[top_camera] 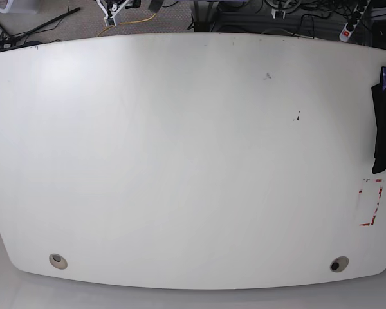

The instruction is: Fold the T-shirt properly

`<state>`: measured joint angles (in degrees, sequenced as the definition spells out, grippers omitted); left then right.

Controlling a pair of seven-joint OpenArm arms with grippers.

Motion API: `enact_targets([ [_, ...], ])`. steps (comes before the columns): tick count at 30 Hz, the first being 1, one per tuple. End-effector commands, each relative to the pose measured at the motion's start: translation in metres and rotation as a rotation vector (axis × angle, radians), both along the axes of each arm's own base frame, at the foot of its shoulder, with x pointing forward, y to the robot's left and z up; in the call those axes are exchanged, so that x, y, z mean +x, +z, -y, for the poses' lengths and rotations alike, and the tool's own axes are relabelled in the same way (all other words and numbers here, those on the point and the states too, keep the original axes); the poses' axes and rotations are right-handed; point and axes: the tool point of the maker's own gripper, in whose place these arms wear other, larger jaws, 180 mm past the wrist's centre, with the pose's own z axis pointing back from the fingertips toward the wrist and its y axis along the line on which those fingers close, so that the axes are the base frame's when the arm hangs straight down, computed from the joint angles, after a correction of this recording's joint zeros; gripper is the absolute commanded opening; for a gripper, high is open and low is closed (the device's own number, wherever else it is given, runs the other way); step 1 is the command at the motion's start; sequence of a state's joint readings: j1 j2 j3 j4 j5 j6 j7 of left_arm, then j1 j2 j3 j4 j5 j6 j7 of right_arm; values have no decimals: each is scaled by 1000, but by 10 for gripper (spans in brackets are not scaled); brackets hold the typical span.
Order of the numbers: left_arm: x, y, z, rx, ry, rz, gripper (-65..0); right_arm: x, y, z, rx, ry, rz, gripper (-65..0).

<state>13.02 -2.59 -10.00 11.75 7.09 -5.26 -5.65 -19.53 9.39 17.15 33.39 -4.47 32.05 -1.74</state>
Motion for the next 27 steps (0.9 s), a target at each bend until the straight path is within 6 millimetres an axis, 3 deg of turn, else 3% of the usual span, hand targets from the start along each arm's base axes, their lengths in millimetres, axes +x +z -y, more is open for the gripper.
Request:
enact_targets([
  [1,-2,0,-3,5,-6,-12,-151,-6,-7,4,-9,-1,-42,-520],
  [4,20,-3,-1,1,-1,7,-151,0,-12,2,-13,-2,-60,-520],
  [8,34,-4,-4,20,32,18,-151,13,-17,6,-49,1,-62,-515],
  [15,33,-3,-24,101,171,22,-151,27,-23,-6,-74,84,-65,-514],
  [21,30,-4,-18,89,86,11,-151,28,-24,-23,-57,128,-63,-512],
  [27,29,-5,-12,77,32,3,-150,27,-24,-25,-57,129,-65,-512],
])
